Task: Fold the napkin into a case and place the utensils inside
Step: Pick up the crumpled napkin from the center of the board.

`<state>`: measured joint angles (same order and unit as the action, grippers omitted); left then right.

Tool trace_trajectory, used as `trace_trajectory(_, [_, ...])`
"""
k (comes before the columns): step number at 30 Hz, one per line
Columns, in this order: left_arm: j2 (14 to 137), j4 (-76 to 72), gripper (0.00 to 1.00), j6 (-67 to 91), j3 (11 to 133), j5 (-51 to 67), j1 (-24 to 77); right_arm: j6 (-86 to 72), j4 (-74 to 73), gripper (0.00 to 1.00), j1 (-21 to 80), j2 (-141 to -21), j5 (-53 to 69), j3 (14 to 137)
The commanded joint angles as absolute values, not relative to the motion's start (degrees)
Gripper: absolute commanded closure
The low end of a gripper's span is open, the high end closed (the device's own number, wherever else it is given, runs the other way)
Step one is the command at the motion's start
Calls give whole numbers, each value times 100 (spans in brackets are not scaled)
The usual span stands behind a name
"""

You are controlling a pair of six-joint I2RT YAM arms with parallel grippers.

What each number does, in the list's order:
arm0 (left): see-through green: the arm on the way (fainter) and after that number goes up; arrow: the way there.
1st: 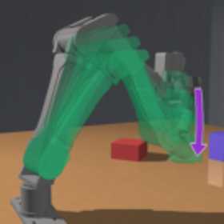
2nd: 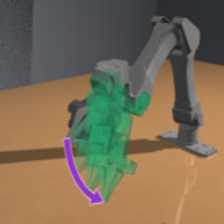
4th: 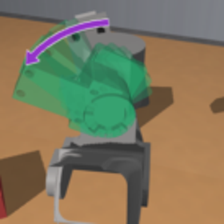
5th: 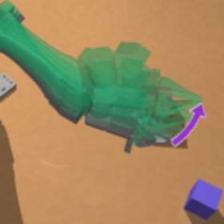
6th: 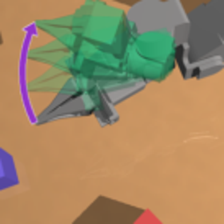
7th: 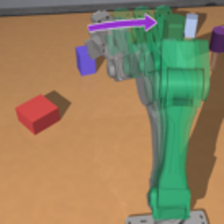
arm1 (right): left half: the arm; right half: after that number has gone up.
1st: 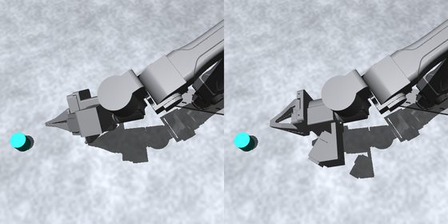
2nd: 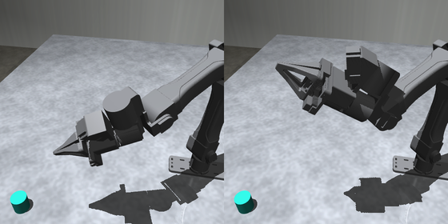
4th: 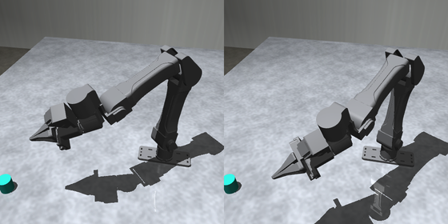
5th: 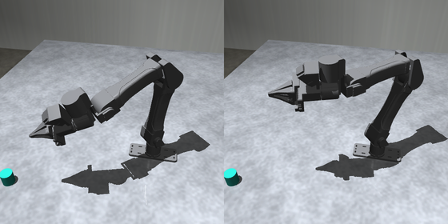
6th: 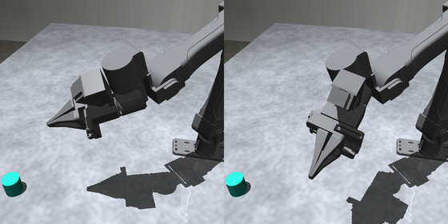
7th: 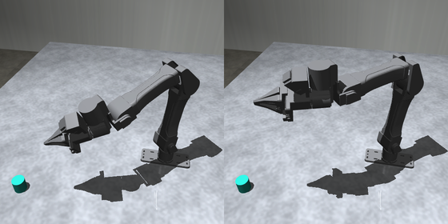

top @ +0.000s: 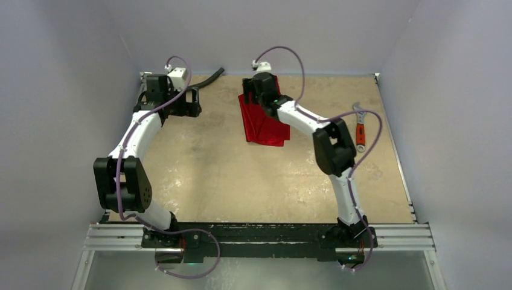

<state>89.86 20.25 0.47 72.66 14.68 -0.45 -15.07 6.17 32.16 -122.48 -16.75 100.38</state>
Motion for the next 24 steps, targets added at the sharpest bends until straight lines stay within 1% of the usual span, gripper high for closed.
trace_trajectory(1, [8971,2678,1,98,7524,1354,-43,-1236,-302,22,3327,-12967,-1980,11113])
trace_trajectory(5, [8891,2762,1,26,7478,1333,-43,-1207,-246,28,3331,-13373,-1800,11576])
trace_trajectory(10, [8812,2850,1,26,7486,1401,-44,-1194,-675,33,3331,-14139,-1784,12468])
trace_trajectory(16, [8708,2966,1,-122,7482,1390,-44,-1282,-774,41,3331,-14433,-1797,12665])
trace_trajectory(24, [8587,2997,2,-222,7447,1301,-44,-1431,-714,41,3331,-14686,-1872,12817])
